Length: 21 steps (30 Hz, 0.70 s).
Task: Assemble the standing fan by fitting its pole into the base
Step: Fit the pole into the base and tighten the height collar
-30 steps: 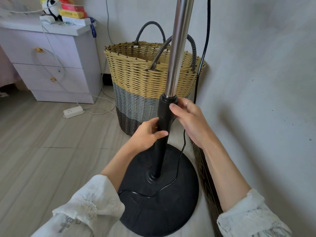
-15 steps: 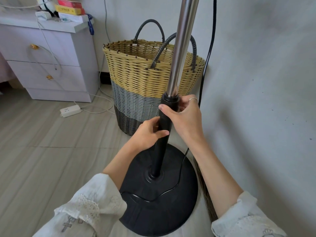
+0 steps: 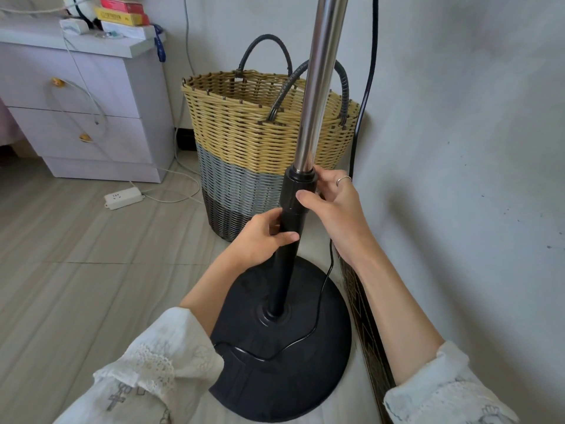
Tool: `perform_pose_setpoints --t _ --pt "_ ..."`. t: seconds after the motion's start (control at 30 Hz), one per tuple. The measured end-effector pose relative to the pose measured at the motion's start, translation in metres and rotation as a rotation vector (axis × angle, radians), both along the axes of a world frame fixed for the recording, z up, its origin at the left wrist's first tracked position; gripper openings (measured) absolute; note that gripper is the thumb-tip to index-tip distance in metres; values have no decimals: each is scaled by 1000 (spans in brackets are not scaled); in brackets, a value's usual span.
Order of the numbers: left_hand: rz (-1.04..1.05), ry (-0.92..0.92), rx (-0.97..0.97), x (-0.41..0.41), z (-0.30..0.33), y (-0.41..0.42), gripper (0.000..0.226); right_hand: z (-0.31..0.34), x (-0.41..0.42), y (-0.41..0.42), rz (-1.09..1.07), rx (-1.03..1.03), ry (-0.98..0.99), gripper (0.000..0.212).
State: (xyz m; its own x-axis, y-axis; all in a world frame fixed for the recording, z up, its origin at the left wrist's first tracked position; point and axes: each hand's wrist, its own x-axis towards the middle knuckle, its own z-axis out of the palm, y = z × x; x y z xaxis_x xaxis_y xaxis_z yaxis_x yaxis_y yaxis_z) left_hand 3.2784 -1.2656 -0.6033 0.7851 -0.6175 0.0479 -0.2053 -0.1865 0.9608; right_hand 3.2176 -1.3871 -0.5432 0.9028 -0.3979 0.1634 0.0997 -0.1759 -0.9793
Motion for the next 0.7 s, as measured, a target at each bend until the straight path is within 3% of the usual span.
perform_pose_setpoints --t 0.1,0.23,0.33,0.43,0.6,0.7 --pt "-9 -10 0 0 0 0 25 2 -1 -2 10 28 -27 36" --pt "-1 -28 14 -1 -1 0 24 5 6 2 17 -198 41 54" --pt "11 -27 15 -1 -2 -1 27 5 12 5 -64 -294 38 50" --pt "22 -14 10 -1 -3 -1 30 3 13 4 -20 -226 37 47" --pt "14 21 -1 1 -4 0 39 2 7 -18 305 105 -4 40" --pt "17 18 5 2 -6 0 41 5 5 -23 311 16 21 39"
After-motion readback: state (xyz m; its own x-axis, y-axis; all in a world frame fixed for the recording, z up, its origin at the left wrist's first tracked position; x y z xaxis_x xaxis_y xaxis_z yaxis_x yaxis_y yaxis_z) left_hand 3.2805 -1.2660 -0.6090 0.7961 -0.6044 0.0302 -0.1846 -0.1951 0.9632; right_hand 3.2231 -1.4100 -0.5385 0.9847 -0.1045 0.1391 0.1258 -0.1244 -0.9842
